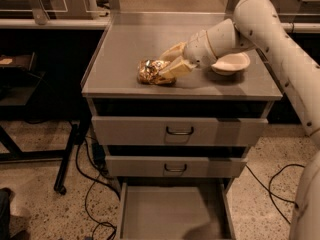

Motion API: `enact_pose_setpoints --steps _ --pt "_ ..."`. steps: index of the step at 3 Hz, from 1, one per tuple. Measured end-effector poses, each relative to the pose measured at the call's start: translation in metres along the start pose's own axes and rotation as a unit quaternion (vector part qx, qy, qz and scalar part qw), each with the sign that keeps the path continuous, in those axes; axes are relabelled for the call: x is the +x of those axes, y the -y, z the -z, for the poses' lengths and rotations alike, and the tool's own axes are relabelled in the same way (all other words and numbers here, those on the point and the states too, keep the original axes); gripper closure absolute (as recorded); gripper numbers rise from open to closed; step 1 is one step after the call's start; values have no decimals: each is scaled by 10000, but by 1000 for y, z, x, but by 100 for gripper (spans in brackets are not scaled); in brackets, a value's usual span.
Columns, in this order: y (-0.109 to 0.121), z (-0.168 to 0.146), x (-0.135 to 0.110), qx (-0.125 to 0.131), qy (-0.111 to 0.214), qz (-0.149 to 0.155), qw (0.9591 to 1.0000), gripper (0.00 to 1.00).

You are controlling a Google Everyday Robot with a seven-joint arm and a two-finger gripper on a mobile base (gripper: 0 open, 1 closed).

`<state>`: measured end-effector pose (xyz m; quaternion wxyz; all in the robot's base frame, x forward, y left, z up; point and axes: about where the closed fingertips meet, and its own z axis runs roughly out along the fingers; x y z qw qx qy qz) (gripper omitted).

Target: Pick orange can from bottom drawer and place on counter

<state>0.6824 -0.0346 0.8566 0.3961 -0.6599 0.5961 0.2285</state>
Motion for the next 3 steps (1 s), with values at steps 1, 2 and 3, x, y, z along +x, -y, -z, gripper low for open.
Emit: enact_pose_setpoints --steps 1,2,3 --pt "1 3 -4 -3 -1 0 10000 100" --pt "1 3 -4 -3 -1 0 10000 81" --pt "1 3 -4 -3 -1 0 10000 59"
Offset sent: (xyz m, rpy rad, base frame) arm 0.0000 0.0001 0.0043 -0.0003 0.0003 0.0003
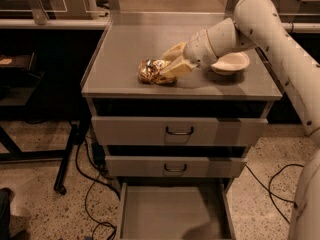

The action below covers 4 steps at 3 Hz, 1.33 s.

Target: Pick orange can from bottom drawer and place on counter

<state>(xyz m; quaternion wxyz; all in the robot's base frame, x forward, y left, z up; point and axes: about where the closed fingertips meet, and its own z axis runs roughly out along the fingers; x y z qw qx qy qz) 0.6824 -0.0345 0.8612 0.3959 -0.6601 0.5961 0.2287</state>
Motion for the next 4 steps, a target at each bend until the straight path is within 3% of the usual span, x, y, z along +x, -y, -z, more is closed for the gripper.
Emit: enact_pose_setpoints --steps 2,3,4 --pt "0 0 0 -1 0 0 10000 11" --pt "0 0 0 -1 0 0 10000 0" --pt "0 0 0 -1 0 0 10000 0"
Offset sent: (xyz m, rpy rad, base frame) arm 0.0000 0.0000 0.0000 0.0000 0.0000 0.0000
